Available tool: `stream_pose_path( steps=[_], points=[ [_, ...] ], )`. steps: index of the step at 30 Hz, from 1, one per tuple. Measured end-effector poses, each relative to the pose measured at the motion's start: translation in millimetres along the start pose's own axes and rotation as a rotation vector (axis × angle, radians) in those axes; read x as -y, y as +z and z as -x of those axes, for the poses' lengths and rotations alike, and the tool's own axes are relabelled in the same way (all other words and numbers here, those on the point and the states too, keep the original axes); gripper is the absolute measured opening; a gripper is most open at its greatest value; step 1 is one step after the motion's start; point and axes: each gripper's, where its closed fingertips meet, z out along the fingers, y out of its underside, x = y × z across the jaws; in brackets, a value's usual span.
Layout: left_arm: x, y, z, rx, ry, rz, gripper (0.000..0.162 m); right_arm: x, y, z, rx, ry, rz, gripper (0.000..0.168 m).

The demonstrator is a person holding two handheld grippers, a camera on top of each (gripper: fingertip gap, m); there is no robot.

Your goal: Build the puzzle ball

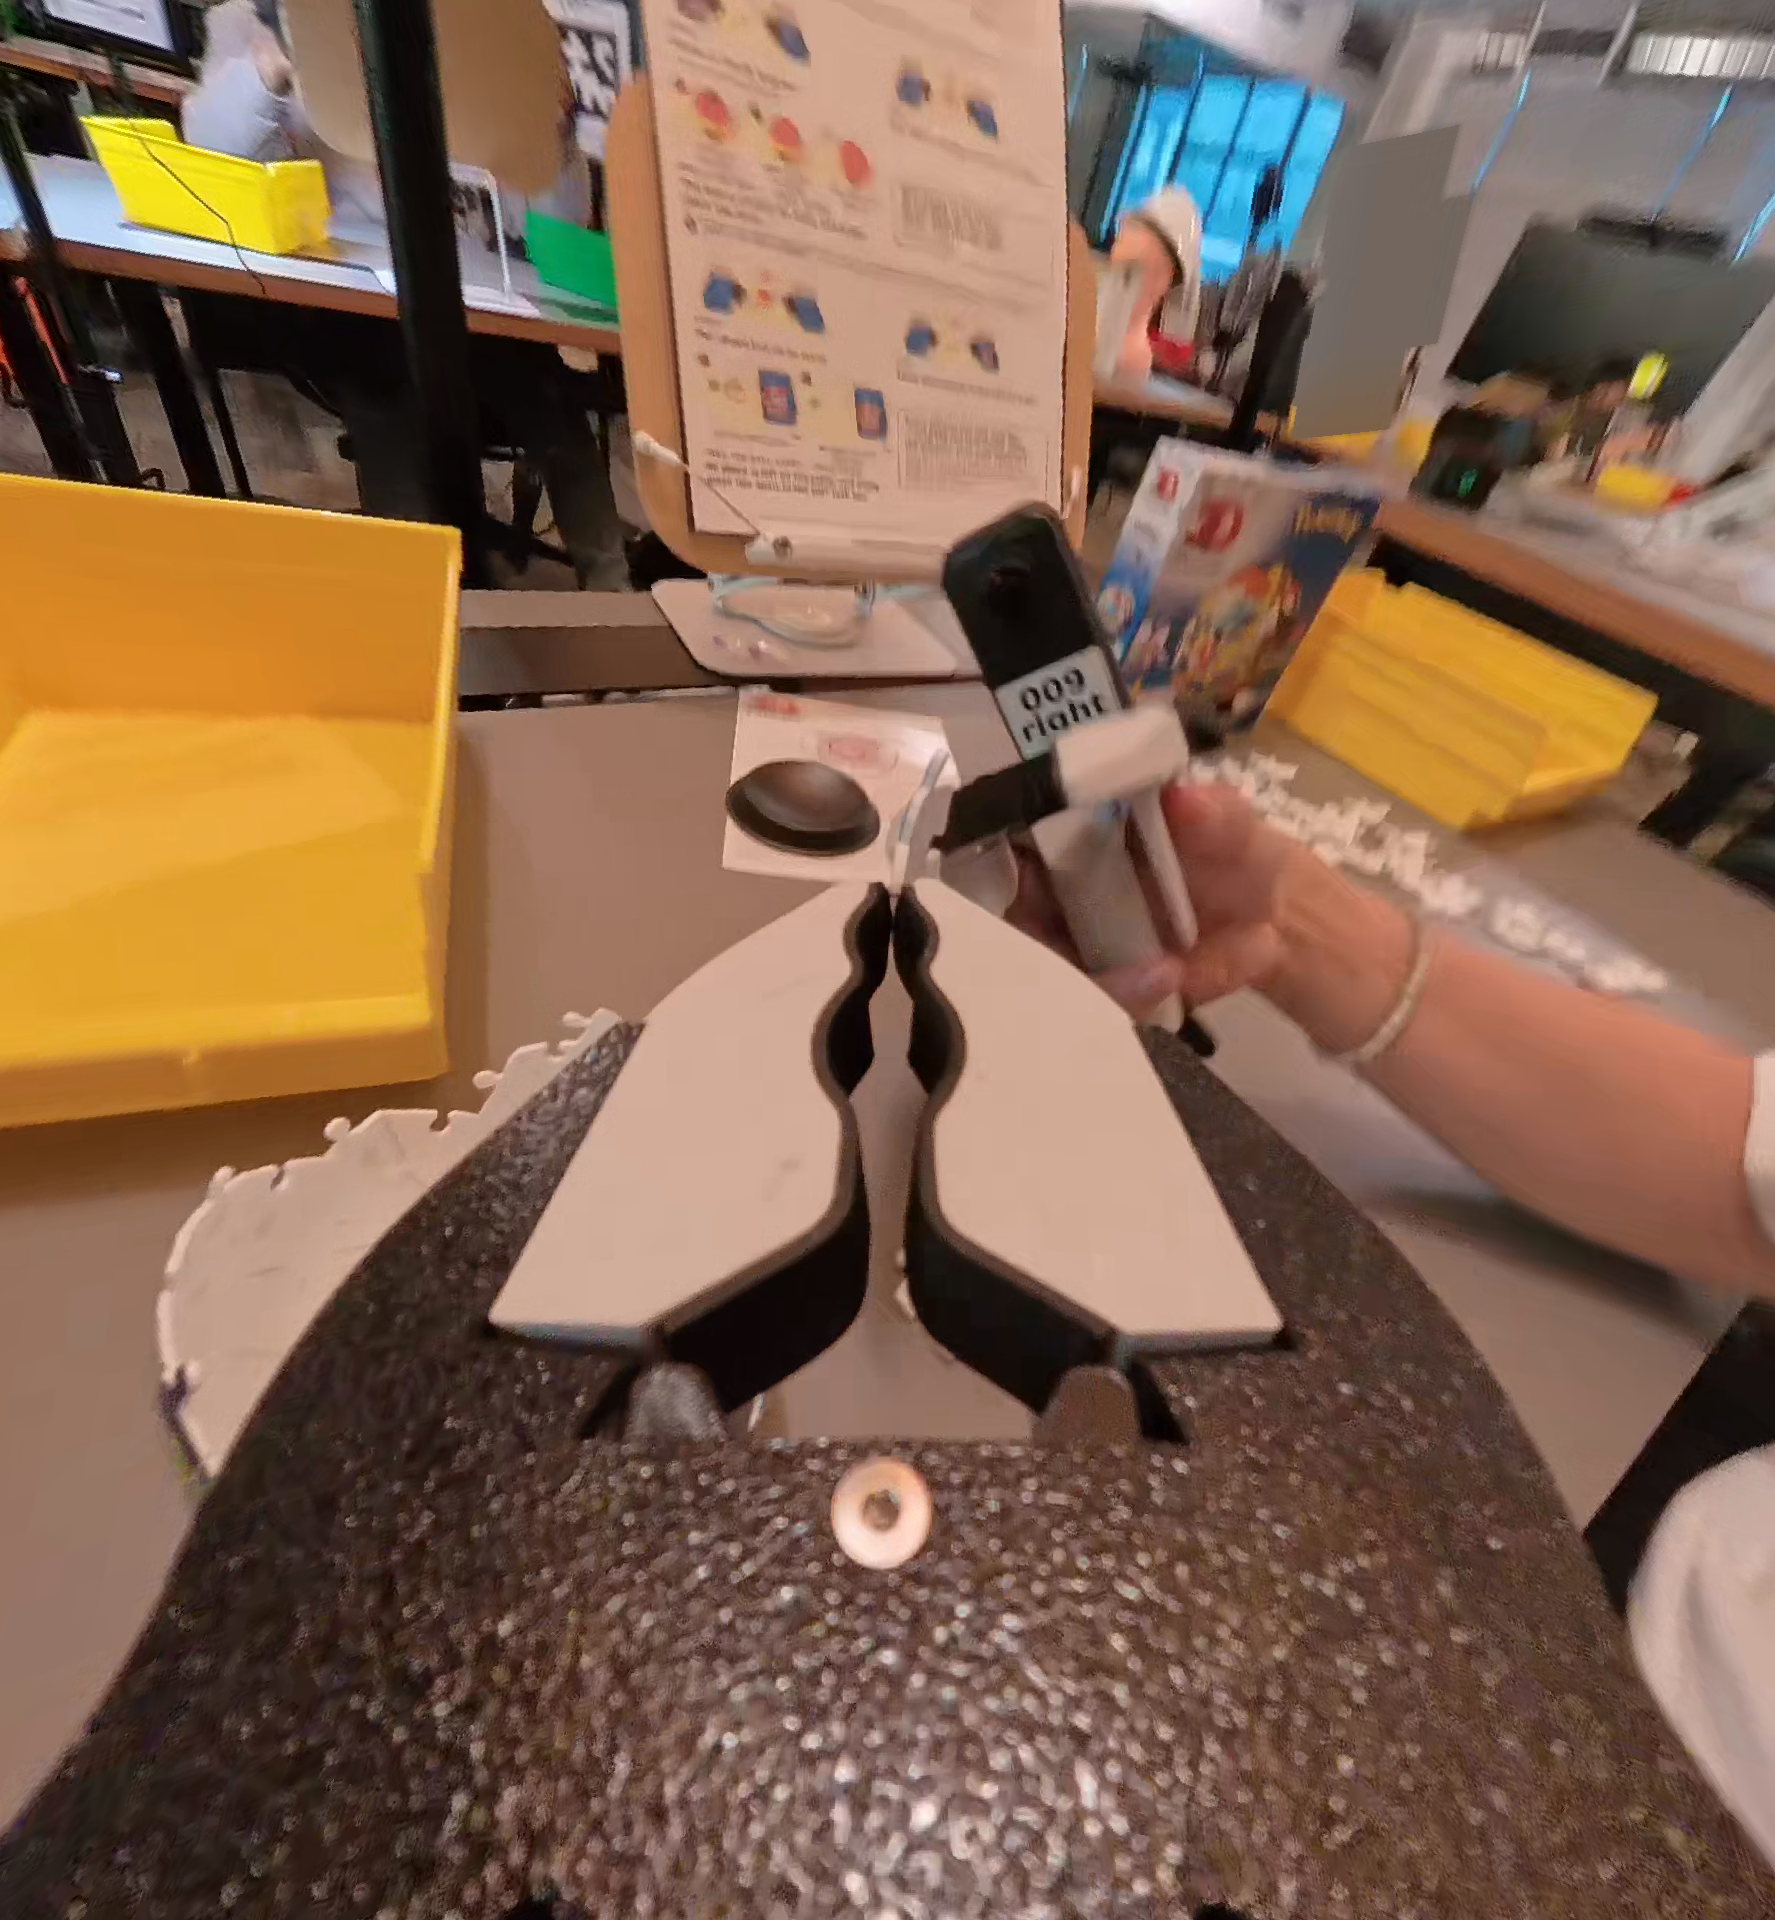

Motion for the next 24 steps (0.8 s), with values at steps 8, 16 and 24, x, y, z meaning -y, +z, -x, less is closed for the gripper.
stream_pose_path(
  steps=[8,16,24],
  points=[
    [8.9,8.9,-12.5,-0.096,-0.110,-0.094,0.001,14.3,13.3,9.0,-0.165,-0.351,-0.077,0.003],
    [11.1,12.7,-13.3,-0.093,-0.119,-0.122,0.001,6.2,12.4,2.6,-0.211,-0.403,0.004,0.002],
    [-24.1,-6.0,-7.3,-0.007,0.173,0.171,0.031,-32.1,-12.1,-16.2,-0.425,-0.507,0.502,0.002]
  ],
)
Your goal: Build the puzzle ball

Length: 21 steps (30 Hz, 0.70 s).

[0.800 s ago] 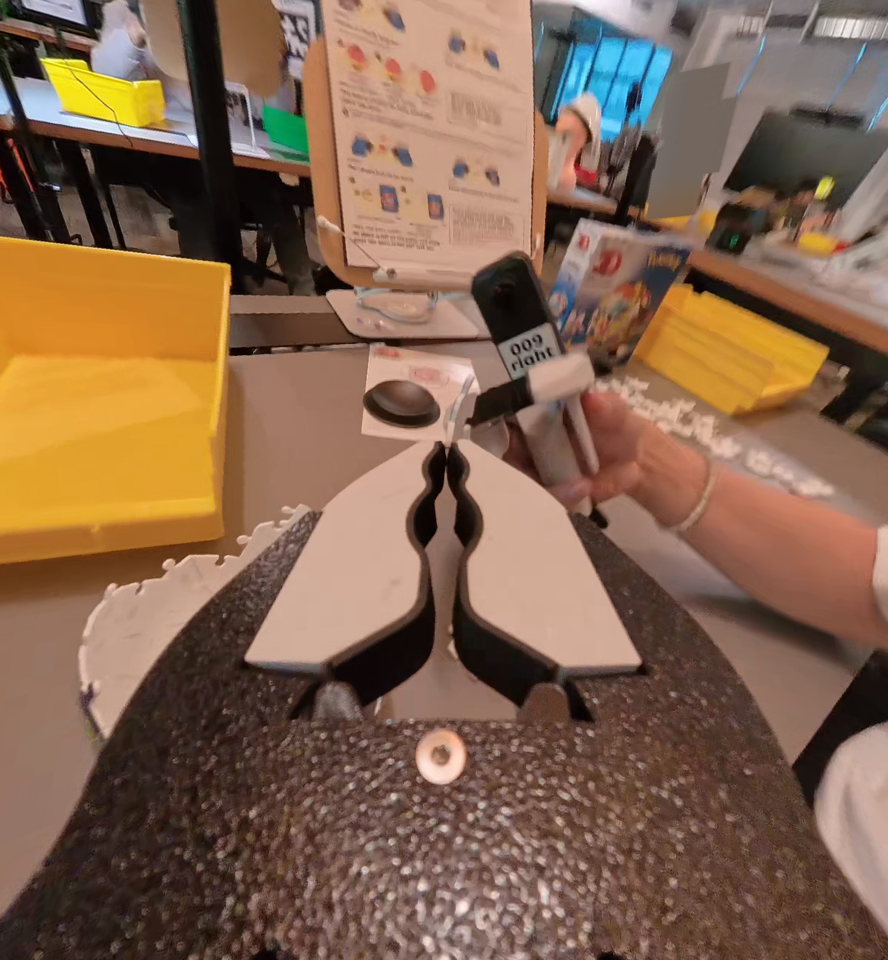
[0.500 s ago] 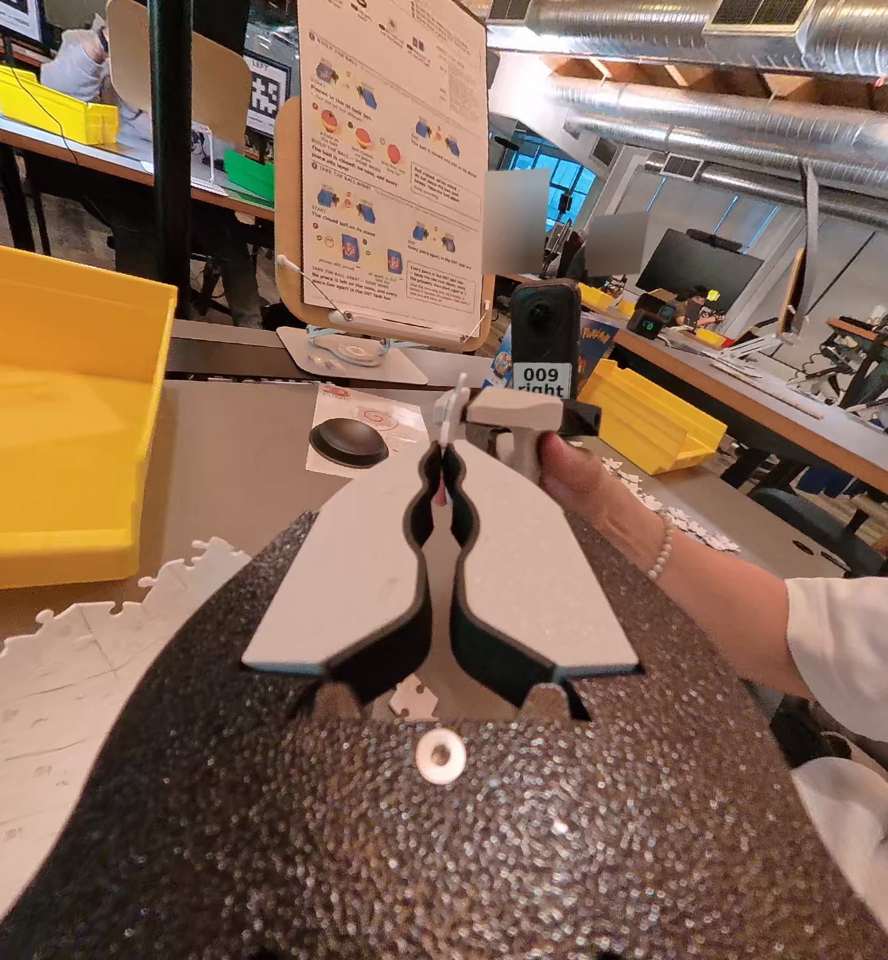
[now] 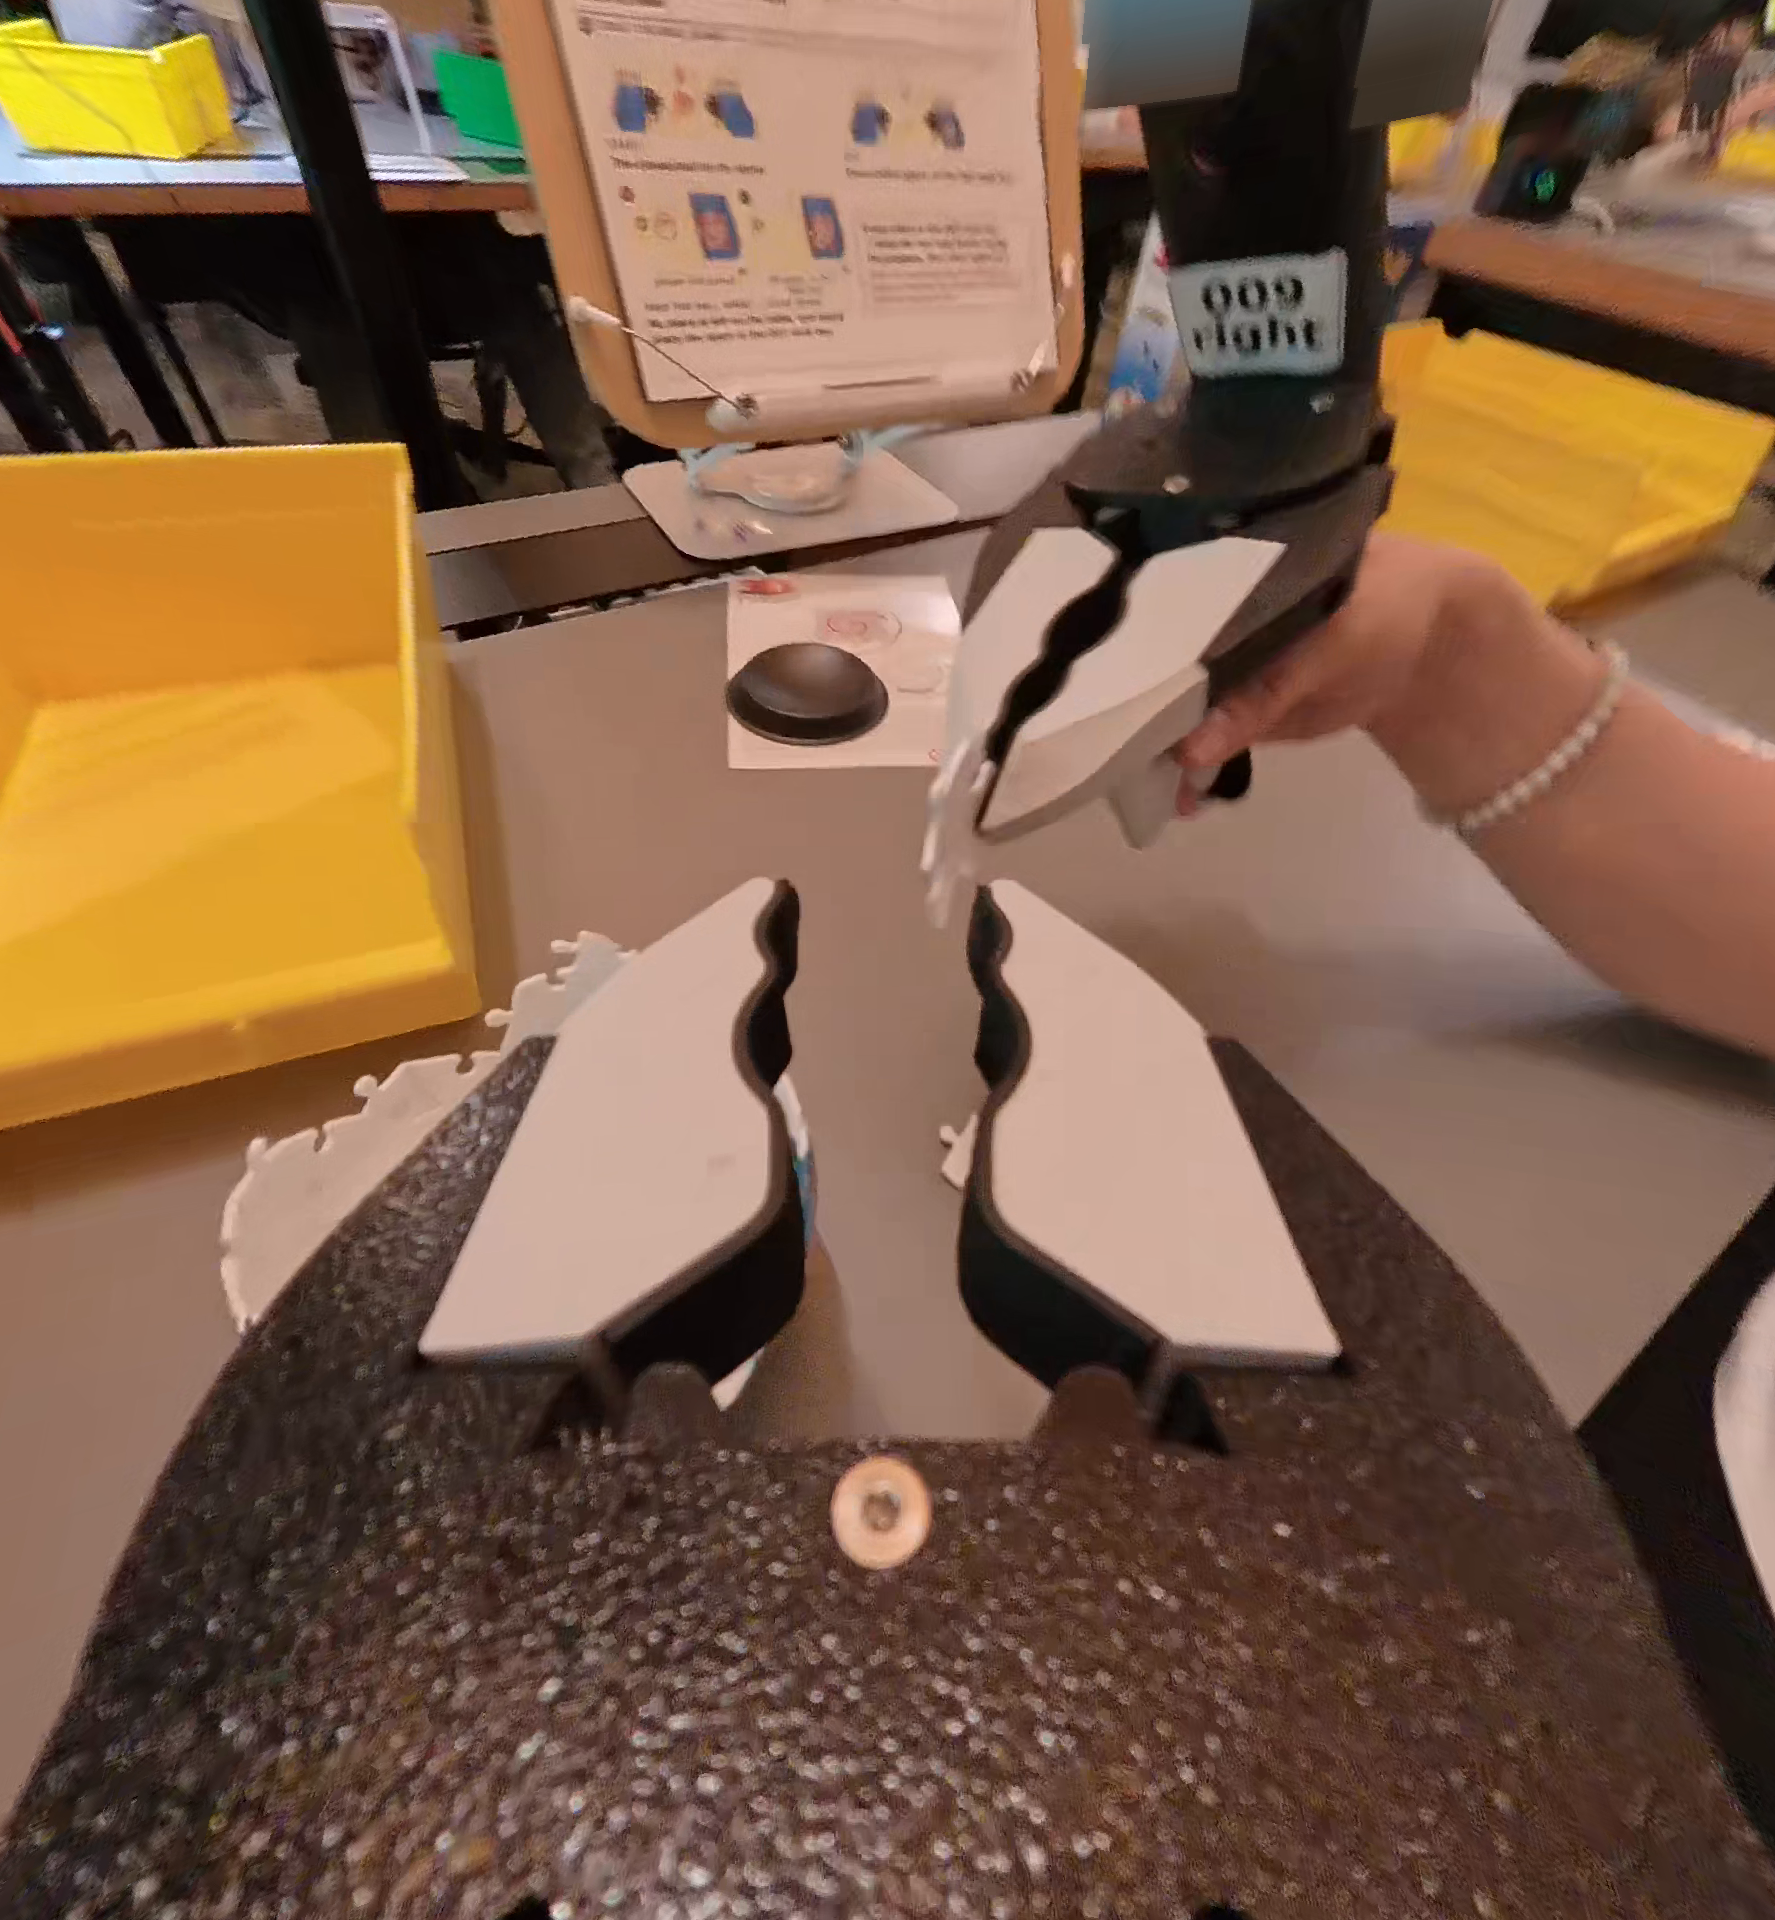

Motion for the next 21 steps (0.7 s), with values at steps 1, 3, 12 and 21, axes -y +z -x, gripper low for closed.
stream_pose_path(
  steps=[1,3,12,21],
  points=[
    [-1.7,-0.6,-7.3,-0.022,0.032,0.026,0.032,-10.5,0.9,0.5,-0.031,-0.057,0.093,0.002],
    [-6.1,0.7,-20.1,-0.048,0.091,0.087,0.031,-25.7,4.2,7.4,-0.059,-0.175,0.236,0.002],
    [-26.2,8.6,-36.6,-0.049,0.277,0.263,0.003,-26.4,20.2,30.8,-0.105,-0.358,0.353,0.002],
    [2.0,7.9,-19.8,-0.101,-0.038,0.027,0.002,-0.5,12.3,22.0,-0.146,-0.350,0.152,0.015]
  ],
)
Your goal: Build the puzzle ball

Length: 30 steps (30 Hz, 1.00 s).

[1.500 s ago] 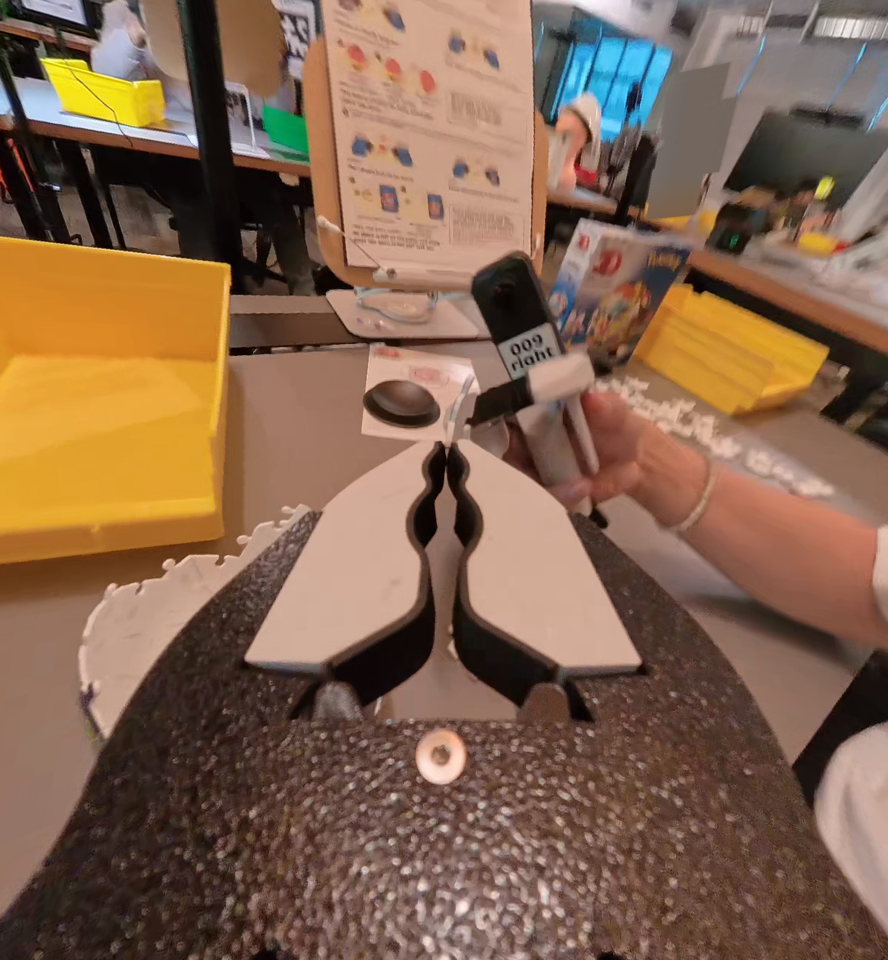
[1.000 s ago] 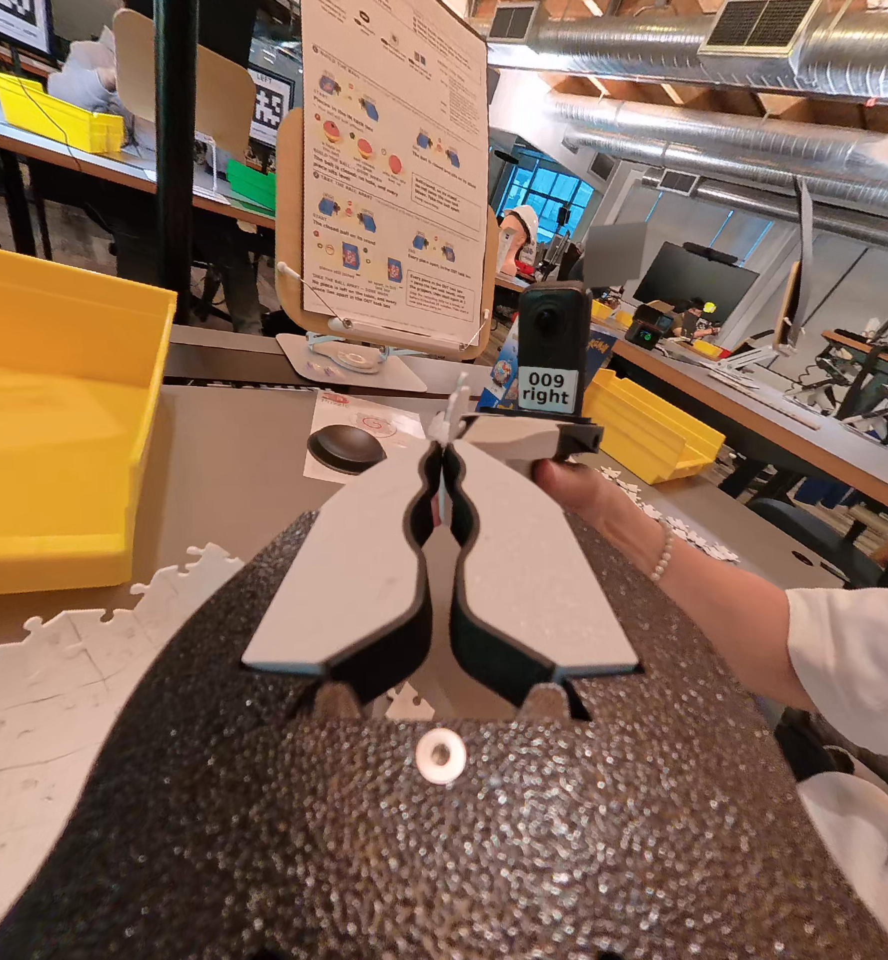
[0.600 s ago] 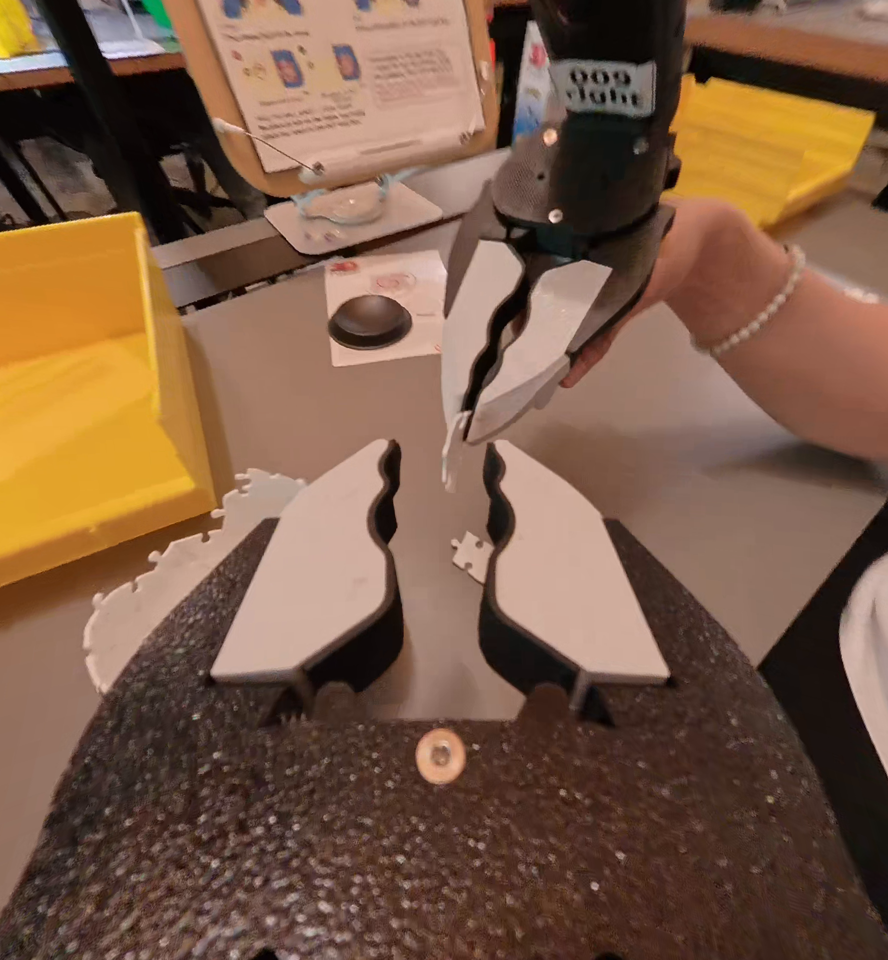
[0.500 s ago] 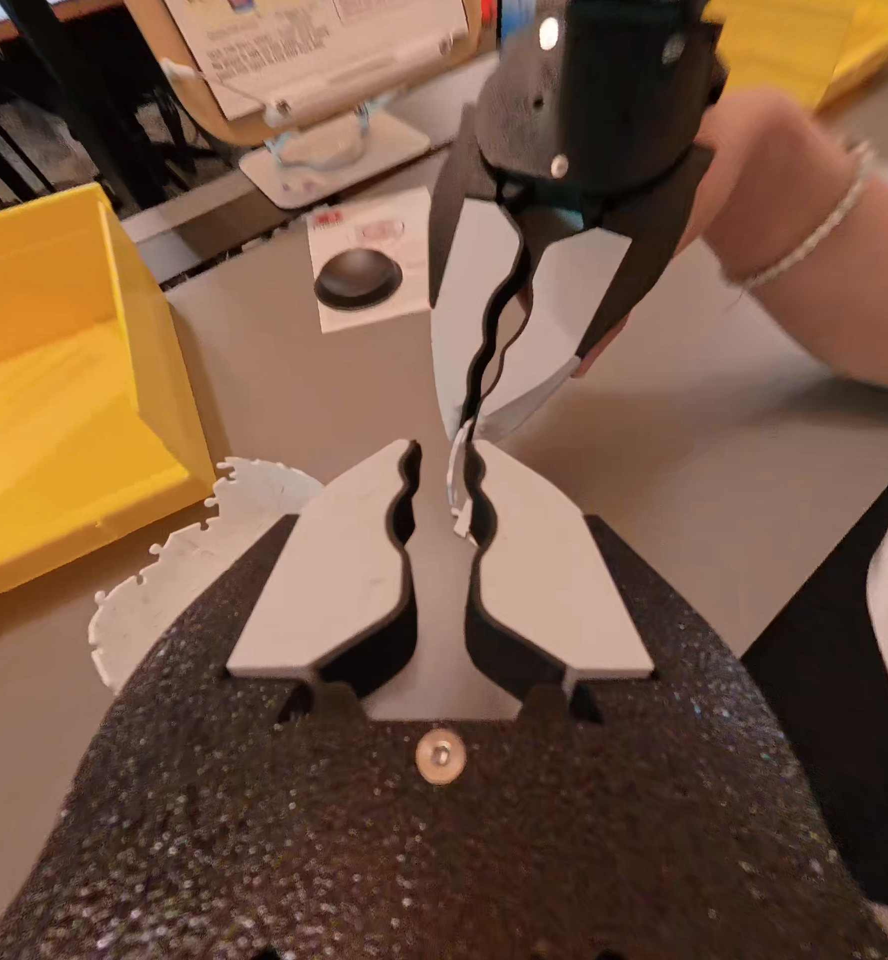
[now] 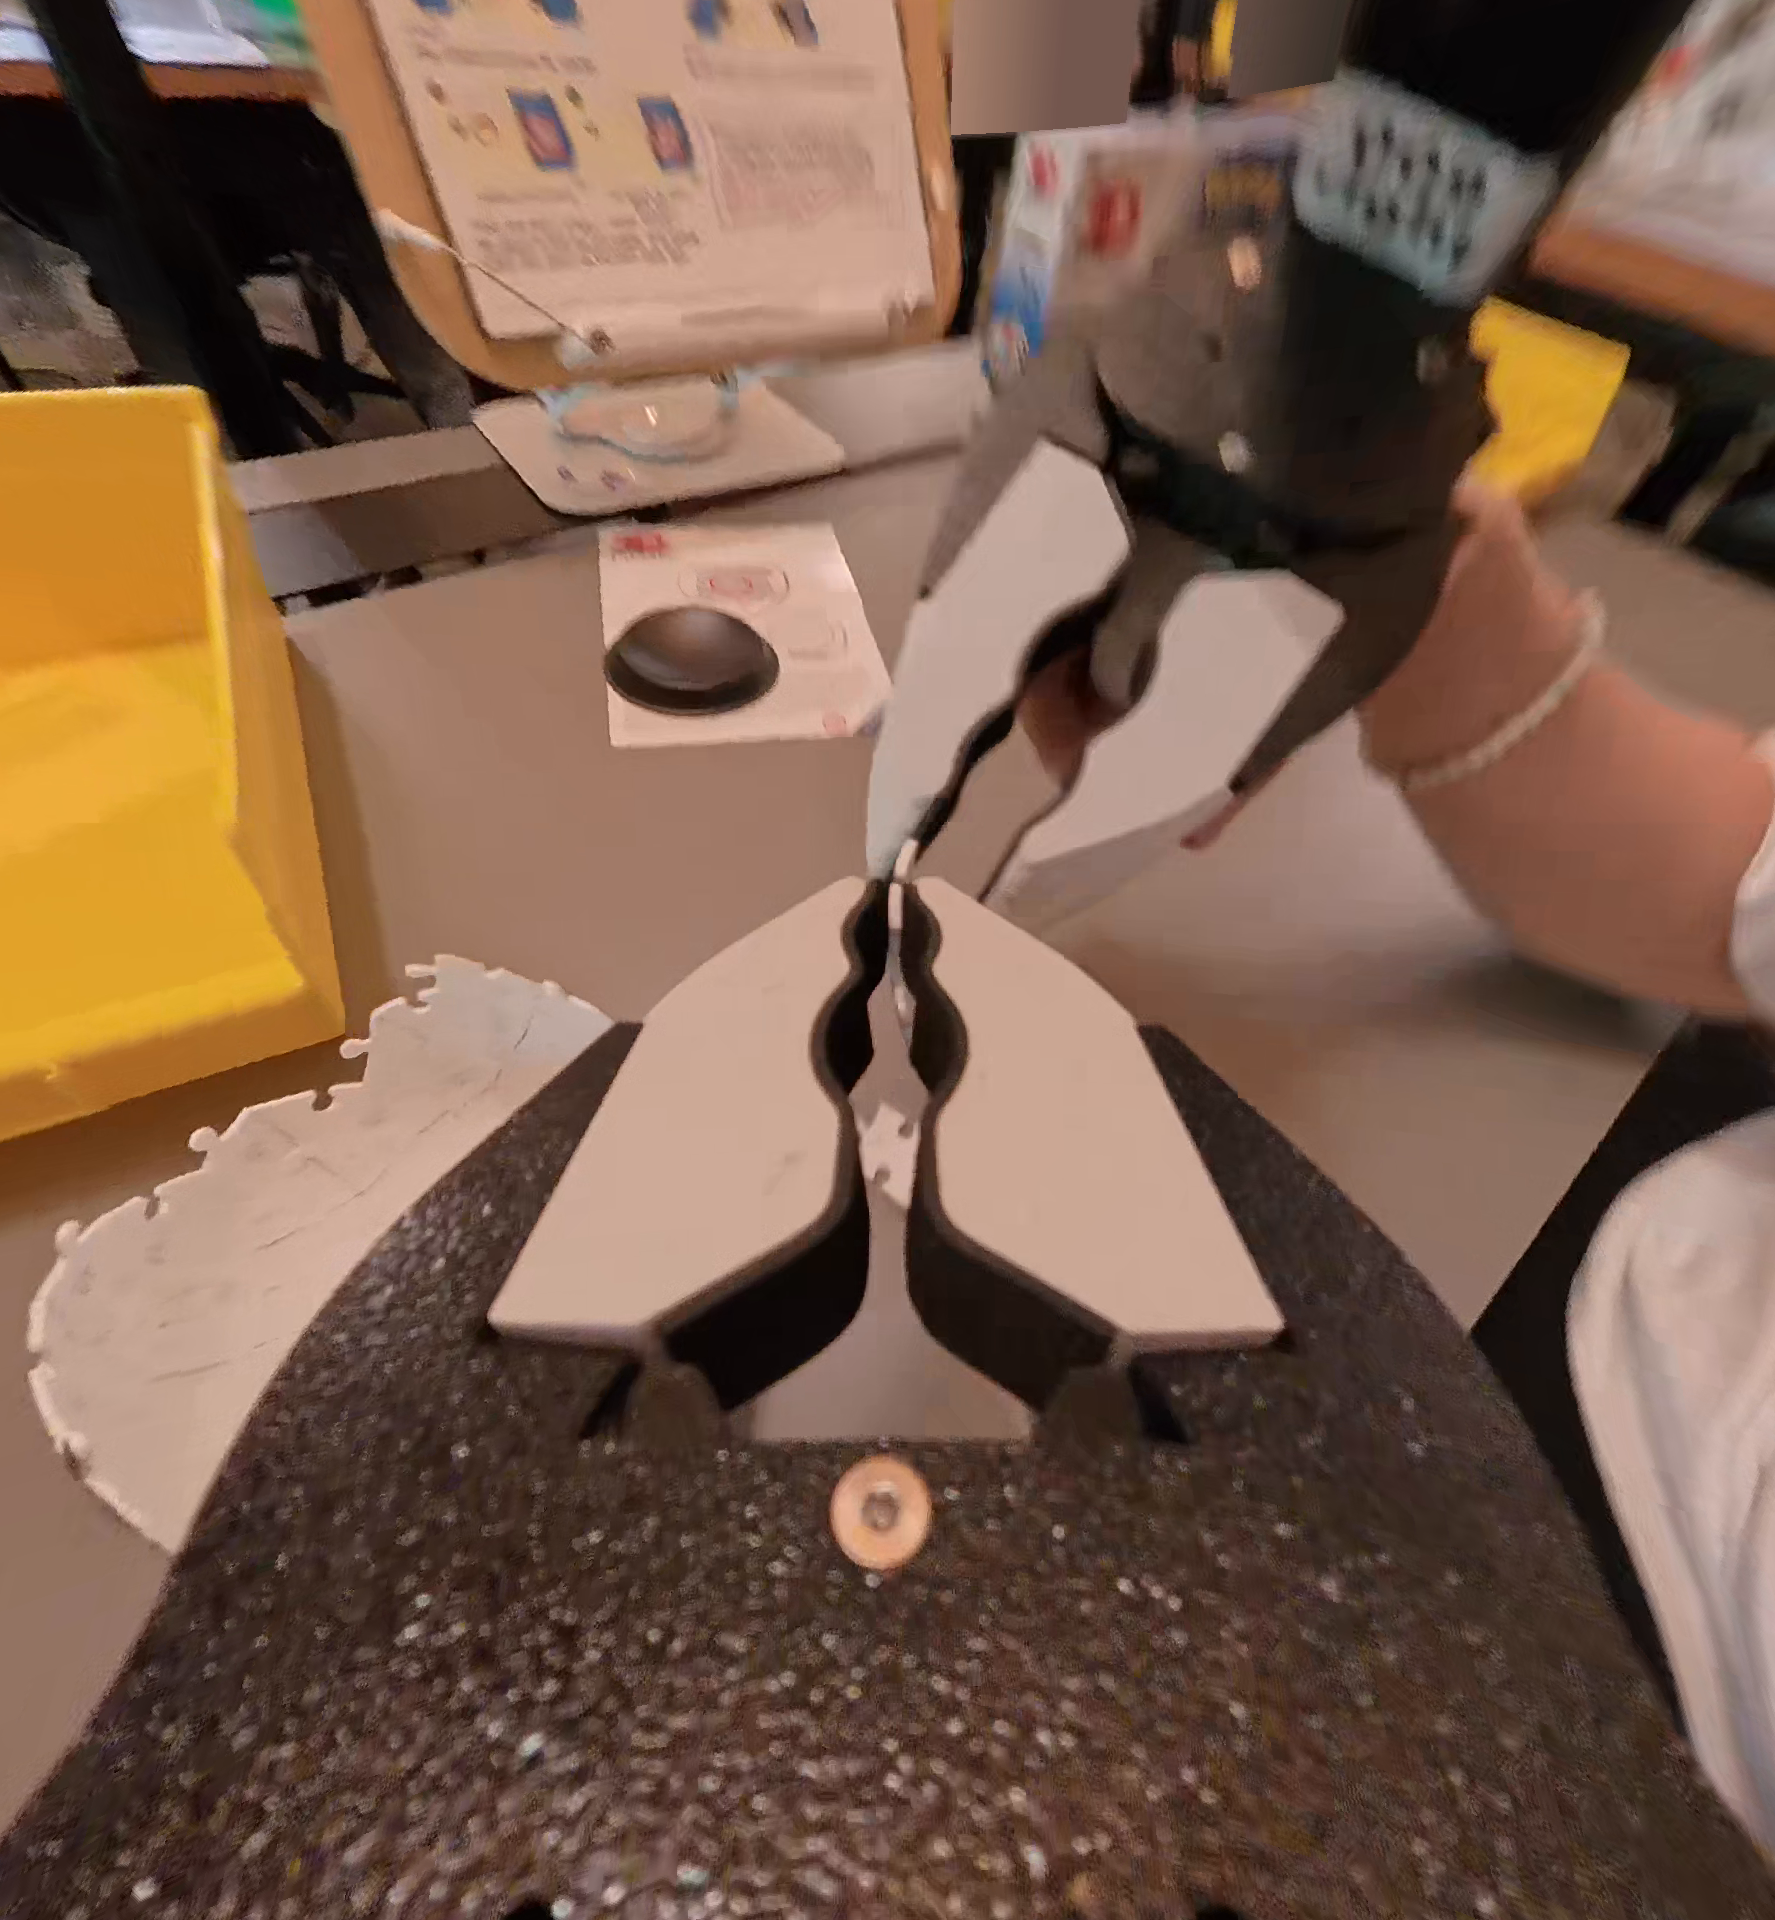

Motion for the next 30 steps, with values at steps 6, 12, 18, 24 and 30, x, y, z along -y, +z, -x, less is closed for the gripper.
stream_pose_path(
  steps=[6,12,18,24,30],
  points=[
    [38.4,-15.3,6.9,-0.074,-0.160,-0.310,0.002,38.0,-14.9,-15.8,-0.019,0.146,-0.354,0.032],
    [65.2,-19.6,2.6,-0.080,-0.154,-0.524,0.002,56.6,-19.5,-22.4,-0.084,0.124,-0.505,0.027],
    [64.1,-15.6,-7.9,-0.128,-0.133,-0.502,0.003,60.2,-22.5,-15.5,-0.048,0.084,-0.503,0.006],
    [46.0,-17.6,-5.1,-0.067,-0.056,-0.341,0.003,42.7,-21.0,-16.7,-0.067,0.004,-0.339,0.002],
    [33.2,-23.7,-10.1,-0.062,0.037,-0.238,0.008,38.6,-12.4,-8.3,-0.005,0.015,-0.311,0.002]
  ],
)
